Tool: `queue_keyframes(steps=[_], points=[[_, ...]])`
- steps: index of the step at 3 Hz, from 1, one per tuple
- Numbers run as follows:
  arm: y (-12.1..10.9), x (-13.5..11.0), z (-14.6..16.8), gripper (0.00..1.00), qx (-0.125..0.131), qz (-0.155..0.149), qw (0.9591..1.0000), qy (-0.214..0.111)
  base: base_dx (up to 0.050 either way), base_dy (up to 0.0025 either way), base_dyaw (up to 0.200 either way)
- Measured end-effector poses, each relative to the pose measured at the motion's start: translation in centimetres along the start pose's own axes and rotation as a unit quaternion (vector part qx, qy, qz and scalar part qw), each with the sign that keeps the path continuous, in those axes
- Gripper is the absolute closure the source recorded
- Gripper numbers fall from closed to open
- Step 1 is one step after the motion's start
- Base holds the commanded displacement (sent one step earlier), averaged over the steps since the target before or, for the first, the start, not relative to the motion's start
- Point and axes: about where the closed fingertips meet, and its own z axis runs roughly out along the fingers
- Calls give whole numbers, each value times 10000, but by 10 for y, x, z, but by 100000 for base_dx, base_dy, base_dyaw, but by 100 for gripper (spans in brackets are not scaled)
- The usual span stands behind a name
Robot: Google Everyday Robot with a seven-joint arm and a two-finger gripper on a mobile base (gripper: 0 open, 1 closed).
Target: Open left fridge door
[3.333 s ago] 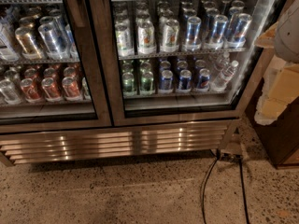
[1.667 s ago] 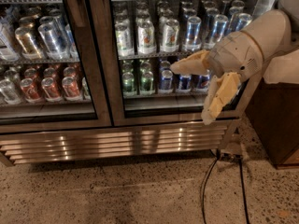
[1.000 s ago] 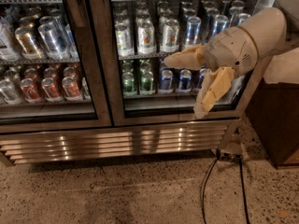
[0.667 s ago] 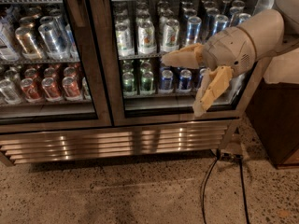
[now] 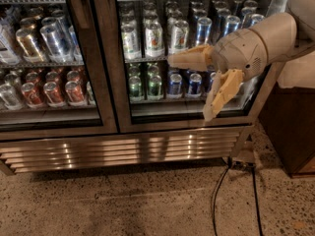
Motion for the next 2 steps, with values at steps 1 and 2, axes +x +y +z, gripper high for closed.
queue_keyframes(steps=[1,2], points=[[0,0,0,0,0,0,10000,-1,0,0,0],[-5,-1,4,0,-103,-39,9996,-273,0,0,0]])
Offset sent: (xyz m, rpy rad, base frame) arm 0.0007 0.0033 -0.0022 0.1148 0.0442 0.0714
